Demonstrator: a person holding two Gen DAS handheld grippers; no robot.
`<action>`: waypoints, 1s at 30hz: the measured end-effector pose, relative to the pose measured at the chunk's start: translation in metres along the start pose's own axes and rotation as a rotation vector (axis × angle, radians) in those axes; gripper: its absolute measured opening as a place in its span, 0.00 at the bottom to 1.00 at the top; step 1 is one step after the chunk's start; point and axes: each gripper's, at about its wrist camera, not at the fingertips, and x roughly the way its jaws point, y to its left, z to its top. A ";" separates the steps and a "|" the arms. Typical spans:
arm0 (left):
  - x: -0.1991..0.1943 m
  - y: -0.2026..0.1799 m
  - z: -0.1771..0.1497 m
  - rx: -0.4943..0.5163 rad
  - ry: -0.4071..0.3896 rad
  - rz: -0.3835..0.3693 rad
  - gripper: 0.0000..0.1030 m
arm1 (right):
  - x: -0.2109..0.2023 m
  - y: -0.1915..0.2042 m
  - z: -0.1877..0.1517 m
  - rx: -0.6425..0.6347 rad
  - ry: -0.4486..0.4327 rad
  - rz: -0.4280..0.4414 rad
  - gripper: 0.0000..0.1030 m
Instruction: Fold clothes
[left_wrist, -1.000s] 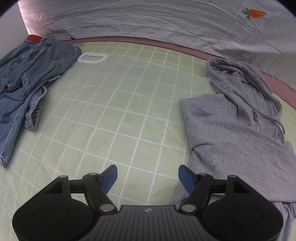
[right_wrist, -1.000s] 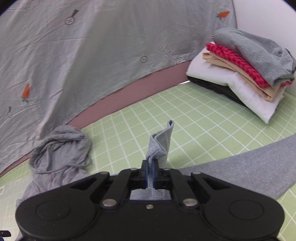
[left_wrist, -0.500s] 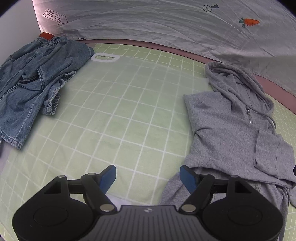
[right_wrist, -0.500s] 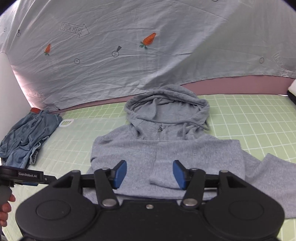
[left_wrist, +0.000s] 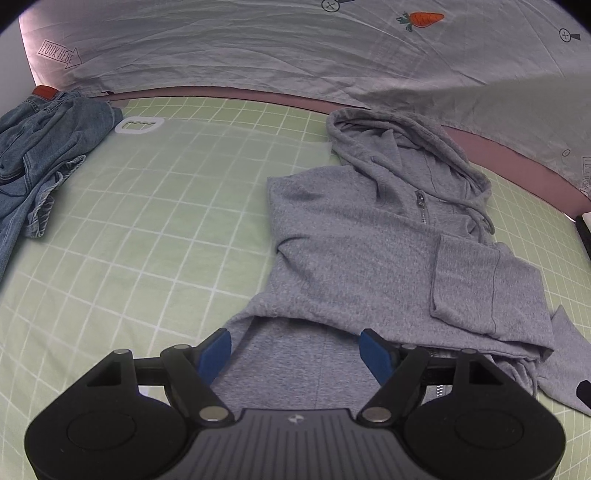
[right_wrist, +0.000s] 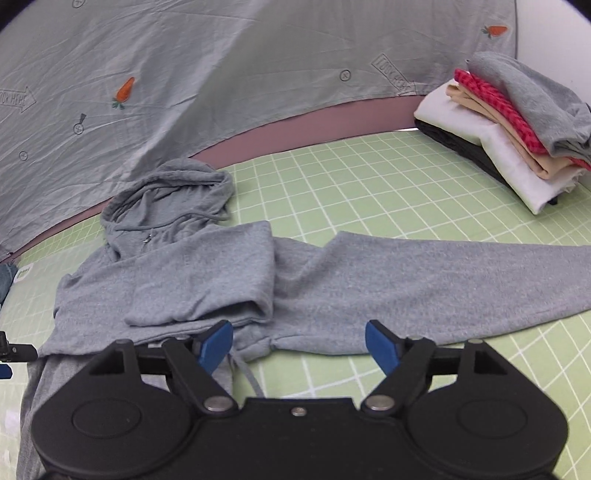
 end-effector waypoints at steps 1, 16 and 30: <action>0.003 -0.007 0.002 0.000 -0.001 -0.003 0.75 | 0.004 -0.006 0.001 0.004 0.002 -0.005 0.77; 0.078 -0.092 0.041 0.151 0.080 -0.270 0.31 | 0.070 -0.050 0.012 0.077 0.094 -0.145 0.77; 0.090 -0.110 0.044 0.169 0.109 -0.312 0.07 | 0.086 -0.046 0.012 0.041 0.123 -0.191 0.81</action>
